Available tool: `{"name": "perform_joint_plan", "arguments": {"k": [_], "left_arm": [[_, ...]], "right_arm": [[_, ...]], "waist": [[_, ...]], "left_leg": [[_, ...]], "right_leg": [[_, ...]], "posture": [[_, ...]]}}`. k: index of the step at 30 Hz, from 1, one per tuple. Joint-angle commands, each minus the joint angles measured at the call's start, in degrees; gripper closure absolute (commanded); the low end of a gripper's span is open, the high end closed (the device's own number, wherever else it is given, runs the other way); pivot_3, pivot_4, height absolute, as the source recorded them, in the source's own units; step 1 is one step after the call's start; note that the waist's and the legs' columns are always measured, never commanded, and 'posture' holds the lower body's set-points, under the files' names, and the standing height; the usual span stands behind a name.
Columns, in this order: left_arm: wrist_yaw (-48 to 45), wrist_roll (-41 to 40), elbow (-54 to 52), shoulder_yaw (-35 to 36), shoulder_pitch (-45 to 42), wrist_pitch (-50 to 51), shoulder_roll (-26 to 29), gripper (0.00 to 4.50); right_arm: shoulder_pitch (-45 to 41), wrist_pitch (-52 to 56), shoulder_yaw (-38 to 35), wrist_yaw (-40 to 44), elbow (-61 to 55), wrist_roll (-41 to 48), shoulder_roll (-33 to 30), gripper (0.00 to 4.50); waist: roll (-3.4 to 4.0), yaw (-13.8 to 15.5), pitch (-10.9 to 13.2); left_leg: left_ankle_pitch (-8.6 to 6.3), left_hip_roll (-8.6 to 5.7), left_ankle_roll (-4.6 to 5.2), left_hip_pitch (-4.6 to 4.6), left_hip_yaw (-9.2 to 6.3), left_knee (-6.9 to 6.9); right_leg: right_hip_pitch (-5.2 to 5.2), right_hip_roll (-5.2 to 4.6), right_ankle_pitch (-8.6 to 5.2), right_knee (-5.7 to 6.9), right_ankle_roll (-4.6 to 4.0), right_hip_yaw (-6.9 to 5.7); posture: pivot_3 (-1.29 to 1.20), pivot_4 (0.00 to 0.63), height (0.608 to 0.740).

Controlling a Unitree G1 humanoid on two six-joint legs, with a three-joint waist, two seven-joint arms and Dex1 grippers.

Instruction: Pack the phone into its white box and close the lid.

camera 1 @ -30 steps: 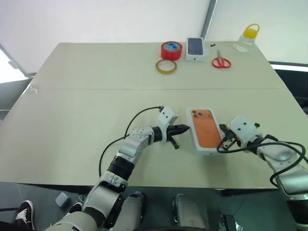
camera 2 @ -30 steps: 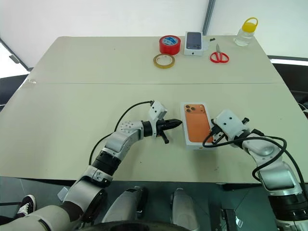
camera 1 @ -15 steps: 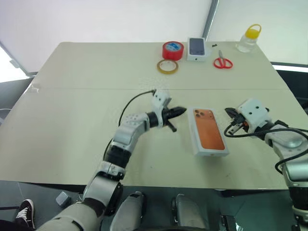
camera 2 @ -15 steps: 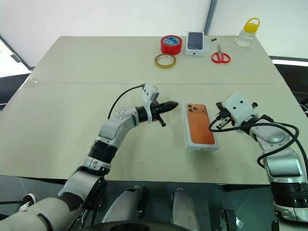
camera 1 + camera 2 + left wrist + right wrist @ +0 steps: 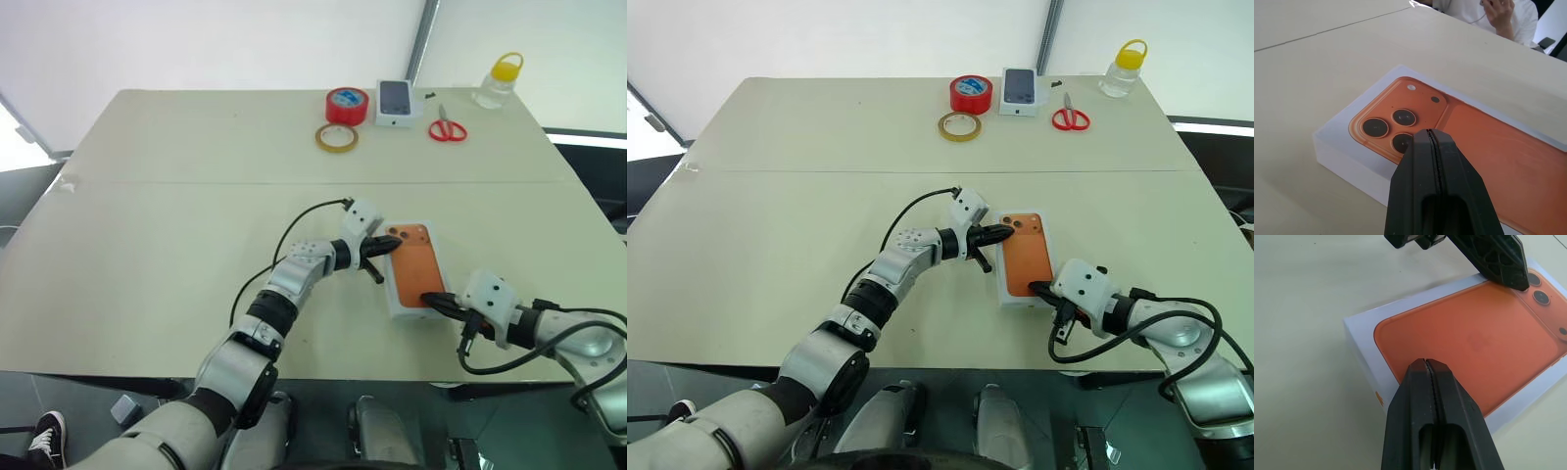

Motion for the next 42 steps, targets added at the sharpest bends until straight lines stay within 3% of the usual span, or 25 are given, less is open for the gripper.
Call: {"name": "perform_joint_plan", "arguments": {"k": [1, 8, 14, 17, 19, 27, 29, 32, 37, 39, 42], "left_arm": [[-0.39, 1.41, 1.46, -0.48, 0.47, 0.26, 0.44, 4.5], [2.96, -2.61, -0.3, 5.95, -4.22, -1.83, -0.86, 4.5], [3.14, -0.82, 0.52, 5.39, -3.66, -2.14, -0.52, 4.5], [2.92, -0.18, -0.42, 4.83, -1.54, -2.37, 0.06, 4.5], [3.01, -0.3, -2.89, 4.95, 0.5, -1.67, 1.07, 4.5], [1.36, -4.35, -26.83, 6.91, 11.89, 8.13, 9.63, 4.5], [2.56, -7.25, -34.8, 9.31, 14.48, 13.92, 12.42, 3.96], [1.41, -10.69, -45.86, 11.69, 18.84, 19.13, 18.1, 2.63], [-3.99, -16.39, -57.9, 20.26, 29.03, 23.77, 33.26, 0.08], [-5.58, -18.35, -60.1, 23.96, 33.74, 24.58, 37.94, 0.0], [-6.43, -19.57, -61.76, 28.27, 40.31, 23.76, 42.09, 0.0]], "right_arm": [[-2.35, 2.43, 0.88, -1.63, -0.88, 0.32, 1.18, 4.48], [-16.01, 6.3, -0.7, -7.65, 6.92, 0.05, 4.53, 4.48], [-25.41, 3.79, 5.08, -11.8, 18.58, -5.69, 8.23, 4.48], [-26.13, 1.91, 12.08, -11.84, 24.25, -12.85, 6.98, 4.48], [-25.37, 2.27, 13.71, -10.02, 25.34, -12.92, 6.9, 4.48], [-30.44, 5.31, 4.89, -9.93, 22.69, -3.52, 11.03, 4.48], [-31.59, 8.47, 3.47, -8.47, 21.16, 0.18, 11.44, 4.5], [-31.58, 10.52, 2.0, -4.77, 18.25, 5.22, 10.86, 3.62], [-30.5, 8.5, 0.39, 1.51, 19.22, 7.34, 6.57, 1.07], [-30.52, 7.92, -0.7, 3.98, 20.77, 8.45, 4.78, 0.02], [-28.28, 3.71, -2.32, 7.77, 22.4, 8.22, 1.58, 0.02]], "waist": [[-0.02, 0.03, 0.0], [-0.05, 0.07, 0.03], [-0.05, 0.28, 0.03], [-0.04, 0.17, 0.02], [0.01, 0.01, -0.01], [0.02, -1.12, 0.0], [0.03, -1.23, 0.0], [0.04, -1.4, -0.01], [0.13, -1.4, 0.02], [0.15, -1.22, 0.03], [0.15, -0.88, 0.03]], "left_leg": [[0.0, 0.0, 0.0, 0.0, -0.01, 0.0], [0.02, -0.01, -0.04, -0.15, 0.0, -0.01], [0.19, -0.04, -0.31, -0.22, 0.03, -0.01], [0.2, -0.05, -0.33, -0.22, 0.04, -0.01], [0.2, -0.04, -0.33, -0.17, 0.07, 0.01], [0.21, 0.01, -0.34, -0.14, 0.02, -0.01], [0.21, 0.0, -0.35, -0.2, 0.02, -0.01], [0.21, 0.03, -0.35, -0.2, 0.02, -0.04], [0.09, 0.08, -0.15, -0.17, 0.01, -0.07], [0.07, 0.07, -0.11, -0.17, 0.01, -0.07], [0.02, 0.06, -0.04, -0.17, 0.01, -0.09]], "right_leg": [[-0.01, 0.0, 0.0, 0.0, 0.0, 0.0], [-0.24, -0.01, 0.01, 0.05, -0.02, 0.02], [-0.31, -0.05, 0.01, 0.04, -0.01, 0.03], [-0.33, -0.05, 0.01, 0.05, -0.02, 0.05], [-0.29, -0.04, 0.01, 0.06, -0.02, 0.08], [-0.29, 0.0, 0.03, 0.14, -0.04, 0.17], [-0.39, -0.02, 0.03, 0.18, -0.05, 0.18], [-0.4, -0.01, 0.03, 0.19, -0.06, 0.19], [-0.4, 0.04, 0.05, 0.19, -0.1, 0.21], [-0.4, 0.02, 0.05, 0.15, -0.12, 0.21], [-0.34, -0.05, 0.05, 0.05, -0.13, 0.18]], "posture": [[0.0, 0.15, 0.74], [0.0, 0.15, 0.74], [0.0, 0.15, 0.74], [0.0, 0.15, 0.74], [0.0, 0.15, 0.74], [0.0, 0.15, 0.74], [0.0, 0.15, 0.74], [0.0, 0.15, 0.74], [0.0, 0.15, 0.74], [0.0, 0.15, 0.74], [0.0, 0.15, 0.74]]}}
